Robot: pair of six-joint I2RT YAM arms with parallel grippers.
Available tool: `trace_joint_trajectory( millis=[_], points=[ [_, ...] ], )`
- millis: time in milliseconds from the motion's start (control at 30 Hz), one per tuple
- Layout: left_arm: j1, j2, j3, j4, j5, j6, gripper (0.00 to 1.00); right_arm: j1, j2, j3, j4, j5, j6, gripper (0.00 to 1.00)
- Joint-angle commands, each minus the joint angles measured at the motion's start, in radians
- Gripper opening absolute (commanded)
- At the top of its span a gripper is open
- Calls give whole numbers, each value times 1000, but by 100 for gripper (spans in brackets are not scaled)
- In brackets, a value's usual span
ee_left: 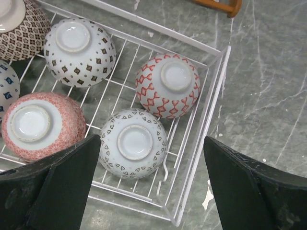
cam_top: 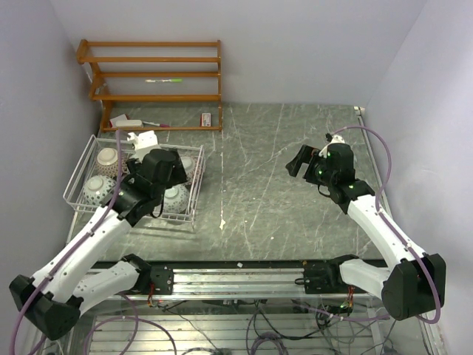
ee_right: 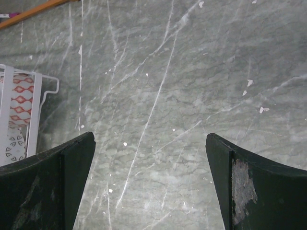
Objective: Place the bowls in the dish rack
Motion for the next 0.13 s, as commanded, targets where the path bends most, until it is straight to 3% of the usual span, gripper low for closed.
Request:
trace_joint_trajectory(
  millis=[0,100],
  points=[
    [-3,-42,-19,26,23,61,99,-3,-4,14,-15,29,0,100],
    [-4,-45,-19,19,39,60,99,-2,0,12,-7,35,4,100]
  ],
)
